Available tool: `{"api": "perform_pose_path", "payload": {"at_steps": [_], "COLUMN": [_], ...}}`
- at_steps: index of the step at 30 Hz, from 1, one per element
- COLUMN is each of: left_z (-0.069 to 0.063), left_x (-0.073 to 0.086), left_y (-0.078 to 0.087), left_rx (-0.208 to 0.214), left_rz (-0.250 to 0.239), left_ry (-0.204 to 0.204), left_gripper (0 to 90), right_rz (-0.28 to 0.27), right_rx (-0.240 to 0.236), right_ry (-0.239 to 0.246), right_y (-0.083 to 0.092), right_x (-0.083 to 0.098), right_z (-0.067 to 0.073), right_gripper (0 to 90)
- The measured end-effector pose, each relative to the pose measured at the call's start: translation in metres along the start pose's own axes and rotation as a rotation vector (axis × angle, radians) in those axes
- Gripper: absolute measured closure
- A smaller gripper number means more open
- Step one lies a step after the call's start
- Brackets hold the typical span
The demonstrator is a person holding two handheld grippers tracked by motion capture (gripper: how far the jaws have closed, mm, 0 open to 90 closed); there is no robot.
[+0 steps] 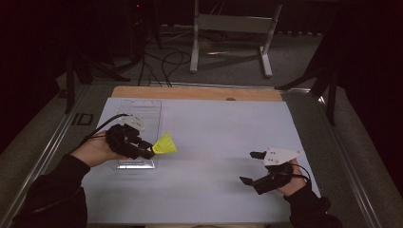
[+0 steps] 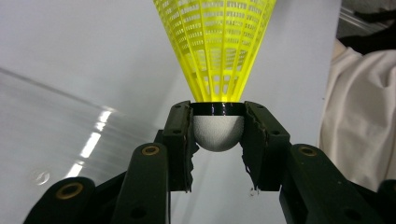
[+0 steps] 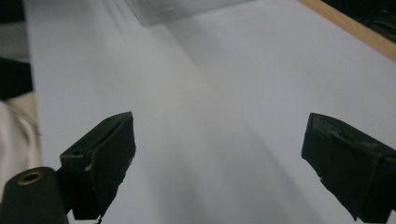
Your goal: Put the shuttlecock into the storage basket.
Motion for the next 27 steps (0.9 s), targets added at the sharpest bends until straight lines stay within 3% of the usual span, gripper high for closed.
{"api": "perform_pose_path", "payload": {"at_steps": [3, 12, 14, 21, 25, 27], "left_z": [0.003, 0.012, 0.017, 0.022, 0.024, 0.027], "left_x": [0.006, 0.02, 0.027, 0.038, 0.042, 0.049], "left_y": [0.009, 0.023, 0.029, 0.04, 0.042, 0.043], "left_rx": [-0.013, -0.055, -0.072, -0.114, -0.13, -0.15], "left_rz": [-0.01, -0.026, -0.024, -0.03, -0.036, -0.034], "left_ry": [0.034, 0.087, 0.118, 0.162, 0.188, 0.222], "left_gripper": [65.3, 65.3, 65.3, 65.3, 65.3, 65.3], "right_rz": [-0.017, -0.052, -0.076, -0.14, -0.14, -0.135], "right_rx": [0.012, 0.066, 0.099, 0.14, 0.145, 0.154], "right_ry": [-0.02, -0.035, -0.033, -0.046, -0.059, -0.059], "right_y": [0.003, 0.012, 0.015, 0.022, 0.023, 0.022], "right_x": [0.006, 0.014, 0.017, 0.021, 0.027, 0.029], "right_z": [-0.002, -0.001, 0.0, 0.001, -0.001, -0.001], "right_gripper": [11.2, 10.6, 10.5, 10.5, 10.6, 10.6]}}
Point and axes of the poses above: each handheld gripper's, and its own axes: y roughly backward along the jaws, x roughly out of its underside, z roughly to its left, the point moved 2 cm from there along -y, roughly forward along the jaws
